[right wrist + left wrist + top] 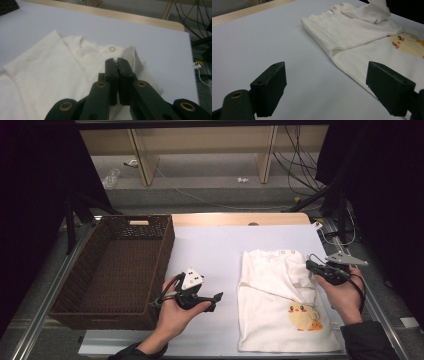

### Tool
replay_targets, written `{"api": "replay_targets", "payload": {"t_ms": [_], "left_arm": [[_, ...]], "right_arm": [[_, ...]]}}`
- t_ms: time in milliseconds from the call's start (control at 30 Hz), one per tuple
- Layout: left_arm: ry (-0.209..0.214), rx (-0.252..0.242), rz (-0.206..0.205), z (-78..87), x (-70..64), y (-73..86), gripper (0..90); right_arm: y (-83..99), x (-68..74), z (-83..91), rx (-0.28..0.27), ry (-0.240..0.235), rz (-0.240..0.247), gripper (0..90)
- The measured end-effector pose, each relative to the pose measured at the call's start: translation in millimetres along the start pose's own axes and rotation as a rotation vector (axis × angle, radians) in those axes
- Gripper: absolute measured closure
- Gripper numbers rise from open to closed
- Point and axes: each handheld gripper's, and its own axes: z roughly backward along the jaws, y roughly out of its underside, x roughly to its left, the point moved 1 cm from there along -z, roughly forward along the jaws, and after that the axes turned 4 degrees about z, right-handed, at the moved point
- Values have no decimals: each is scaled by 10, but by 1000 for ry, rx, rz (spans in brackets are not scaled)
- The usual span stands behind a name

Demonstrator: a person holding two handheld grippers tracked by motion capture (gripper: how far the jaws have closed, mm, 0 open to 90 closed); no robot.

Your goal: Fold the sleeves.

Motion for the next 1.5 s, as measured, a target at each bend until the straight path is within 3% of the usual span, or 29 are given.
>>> {"api": "replay_targets", "payload": {"t_ms": [267, 333, 500, 700, 933, 1233, 1300, 1400, 1500], "left_arm": [[1, -1, 1, 1, 1, -1, 164], [1, -1, 1, 2, 4, -1, 164], [1, 0, 3, -3, 3, 3, 164], [1, 2, 2, -4, 2, 3, 164], [1, -1, 3, -4, 3, 3, 164], [2, 2, 2, -5, 4, 5, 164], [5, 1, 4, -8, 1, 6, 164], [8, -3, 3, -5, -2, 2, 163], [7, -4, 3, -2, 4, 0, 163]], "right_arm": [[-107, 444, -92, -1, -161, 97, 882], [-119, 549, -123, 2, -212, 108, 882], [-125, 759, -182, 14, -288, 134, 882], [-130, 929, -229, 9, -338, 155, 882], [-162, 1031, -220, -32, -362, 162, 882], [-95, 1198, -303, -3, -430, 185, 866], [-87, 1230, -311, 6, -441, 182, 843], [-94, 1243, -320, 8, -474, 157, 734], [-156, 1170, -271, -7, -467, 138, 651]]}}
